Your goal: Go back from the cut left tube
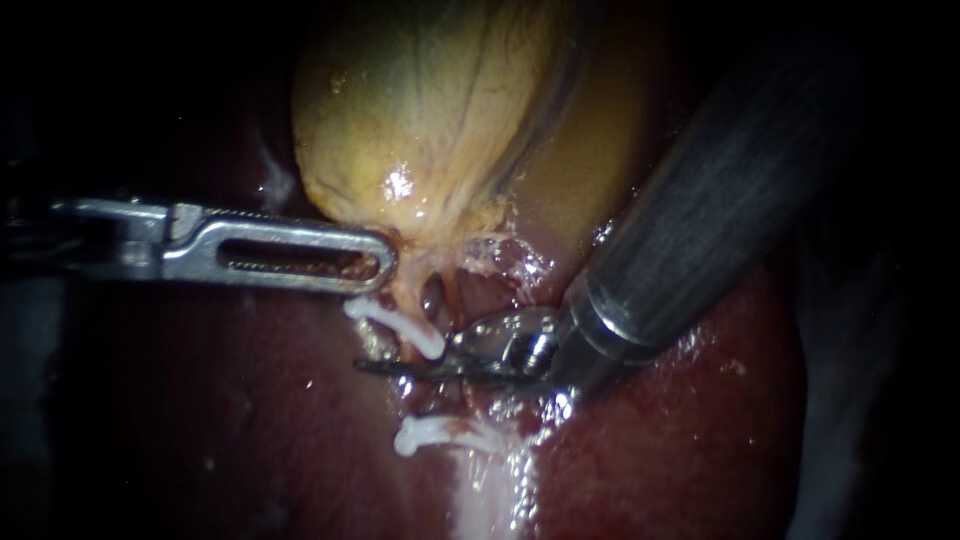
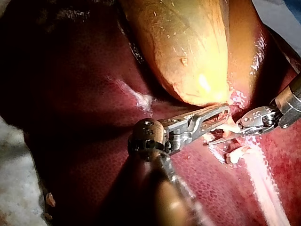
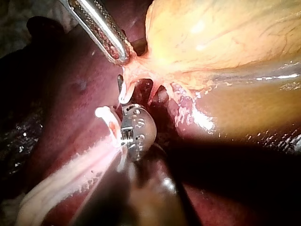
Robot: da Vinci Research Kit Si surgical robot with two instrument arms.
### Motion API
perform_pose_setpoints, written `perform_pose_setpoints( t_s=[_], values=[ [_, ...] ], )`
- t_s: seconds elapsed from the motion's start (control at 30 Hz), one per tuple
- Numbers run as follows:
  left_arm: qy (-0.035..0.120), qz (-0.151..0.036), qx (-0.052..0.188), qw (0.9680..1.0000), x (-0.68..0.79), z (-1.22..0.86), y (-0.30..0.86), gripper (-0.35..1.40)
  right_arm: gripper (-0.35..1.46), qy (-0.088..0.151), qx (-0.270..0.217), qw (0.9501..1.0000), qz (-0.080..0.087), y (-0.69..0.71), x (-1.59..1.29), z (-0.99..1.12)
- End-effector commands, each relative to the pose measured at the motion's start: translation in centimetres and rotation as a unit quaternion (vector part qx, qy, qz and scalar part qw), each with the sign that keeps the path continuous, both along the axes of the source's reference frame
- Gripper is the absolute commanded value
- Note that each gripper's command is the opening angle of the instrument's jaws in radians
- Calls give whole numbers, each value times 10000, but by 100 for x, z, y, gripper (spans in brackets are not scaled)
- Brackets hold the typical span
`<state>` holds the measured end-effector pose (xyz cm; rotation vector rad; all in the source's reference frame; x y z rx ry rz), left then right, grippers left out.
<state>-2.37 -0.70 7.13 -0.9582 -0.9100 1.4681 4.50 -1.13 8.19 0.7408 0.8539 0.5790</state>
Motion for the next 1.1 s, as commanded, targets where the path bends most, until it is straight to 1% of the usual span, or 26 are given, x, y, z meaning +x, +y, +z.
perform_pose_setpoints(
  t_s=[0.03, 0.1, 0.13, 0.17, 0.23, 0.27, 0.3, 0.37, 0.4, 0.43, 0.57, 0.7, 0.8, 0.9, 0.97, 1.03, 1.1],
  values=[
    [-4, 3, -1, 10000, 0, 0, 0, -35, -35, -2, 33, 10000, 17, 0, 0, -1],
    [-4, 3, -1, 10000, 0, 0, 0, -35, -35, 49, 52, 9999, 73, -1, 0, -2],
    [-5, 4, -1, 10000, 1, 0, 0, -35, -35, 133, 48, 9998, 133, 0, 0, -3],
    [-5, 4, -1, 10000, 1, 0, 0, -35, -26, 218, 42, 9996, 193, -1, 0, -4],
    [-6, 6, -1, 10000, 1, 0, 0, -35, 24, 363, 32, 9989, 296, -1, 1, -5],
    [-6, 6, -1, 10000, 2, 0, 0, -35, 56, 386, 30, 9988, 314, -1, 2, -6],
    [-6, 6, -1, 10000, 2, 0, 0, -35, 78, 385, 29, 9988, 316, -1, 3, -6],
    [-6, 7, -1, 10000, 2, 0, 0, -35, 103, 394, 25, 9987, 330, -2, 6, -5],
    [-6, 7, -1, 10000, 2, 0, 0, -35, 110, 393, 23, 9987, 330, -2, 7, -4],
    [-6, 7, -1, 10000, 2, 0, 0, -35, 115, 393, 21, 9987, 331, -2, 8, -4],
    [-7, 7, -1, 10000, 2, 0, 0, -35, 123, 428, 16, 9984, 357, -3, 9, -3],
    [-8, 10, -1, 10000, 2, 0, 0, -35, 127, 433, 16, 9984, 350, -4, 9, -5],
    [-10, 12, -1, 10000, 3, 1, 0, -35, 134, 457, 16, 9984, 341, -8, 7, -10],
    [-11, 15, -1, 10000, 4, 1, 0, -35, 135, 469, 45, 9984, 324, -12, 4, -17],
    [-12, 16, -1, 10000, 5, 2, 0, -35, 137, 497, 0, 9984, 283, -14, 1, -23],
    [-5, 7, -5, 10000, 6, 2, 1, -35, 142, 478, -122, 9983, 301, -15, -2, -27],
    [-6, 8, -5, 10000, 6, 3, 1, -35, 142, 478, -157, 9983, 298, -15, -7, -30]
  ],
)
